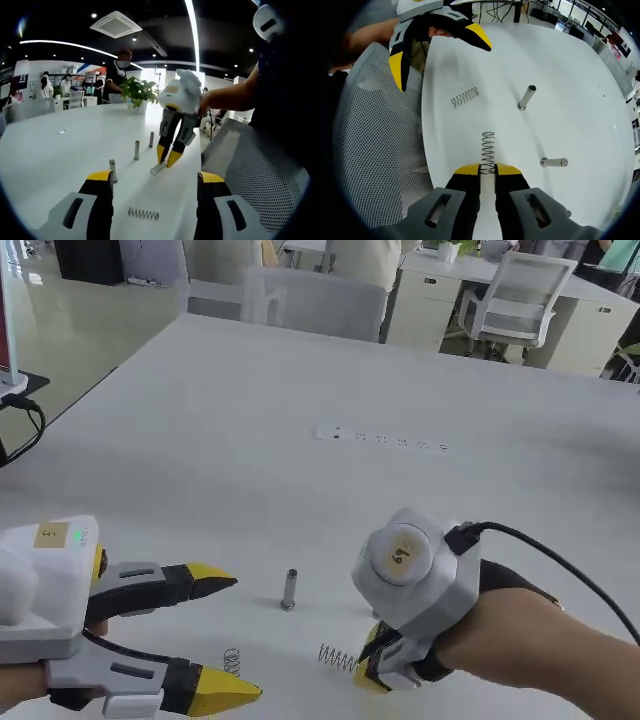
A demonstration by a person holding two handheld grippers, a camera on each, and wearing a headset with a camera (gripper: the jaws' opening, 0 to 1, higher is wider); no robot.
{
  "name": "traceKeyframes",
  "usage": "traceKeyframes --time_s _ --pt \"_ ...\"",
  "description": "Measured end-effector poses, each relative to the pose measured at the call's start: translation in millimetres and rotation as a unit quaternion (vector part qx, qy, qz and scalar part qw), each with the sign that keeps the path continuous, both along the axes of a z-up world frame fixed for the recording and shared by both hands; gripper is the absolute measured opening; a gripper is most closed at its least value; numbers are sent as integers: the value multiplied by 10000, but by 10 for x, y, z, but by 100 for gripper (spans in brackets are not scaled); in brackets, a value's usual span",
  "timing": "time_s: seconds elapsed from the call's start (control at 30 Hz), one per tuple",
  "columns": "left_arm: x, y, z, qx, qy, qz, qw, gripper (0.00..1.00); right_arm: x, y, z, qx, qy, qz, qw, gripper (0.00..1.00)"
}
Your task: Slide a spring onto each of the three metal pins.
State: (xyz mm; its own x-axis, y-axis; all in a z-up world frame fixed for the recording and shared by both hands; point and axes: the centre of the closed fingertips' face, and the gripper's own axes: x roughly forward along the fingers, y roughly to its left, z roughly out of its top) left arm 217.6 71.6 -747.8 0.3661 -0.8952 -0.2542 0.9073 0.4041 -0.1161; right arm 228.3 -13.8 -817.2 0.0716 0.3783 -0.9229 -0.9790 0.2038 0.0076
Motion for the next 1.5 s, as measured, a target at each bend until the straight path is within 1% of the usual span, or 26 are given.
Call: traceKeyframes --time_s 0.17,0.3,0.37,0.43,0.47,0.63,0.73,0.87,0.97,1.3,1.5 --pt "-4 -100 20 -11 -1 -169 9999 59 -47 25 213 145 -18 215 9997 7" --pt "-5 -188 51 -11 -54 -306 9995 57 -60 21 346 87 -175 489 9986 7" --pt "-8 -227 68 -4 -108 -378 9992 54 -67 32 393 106 -181 548 9983 7" --pt "-6 -276 85 -17 -117 -440 9990 52 -79 47 443 138 -171 635 9977 7" --pt "-4 -303 95 -25 -132 -481 9988 51 -80 53 464 134 -203 680 9974 7" --pt "-2 -384 140 -88 -174 -623 9979 45 -113 81 518 118 -269 845 9960 7" --pt "-16 -447 153 -77 -207 -747 9970 42 -131 105 556 119 -298 917 9953 7" --pt "-36 -495 156 -58 -242 -854 9960 38 -150 147 599 151 -284 975 9947 7" --pt "-47 -521 161 -68 -251 -900 9956 36 -175 180 621 168 -298 1054 9938 7" --pt "-85 -598 185 -122 -366 -1079 9934 20 -196 228 670 183 -368 1236 9915 7" --pt "-97 -619 182 -124 -379 -1139 9927 14 -213 230 671 190 -392 1300 9906 7"
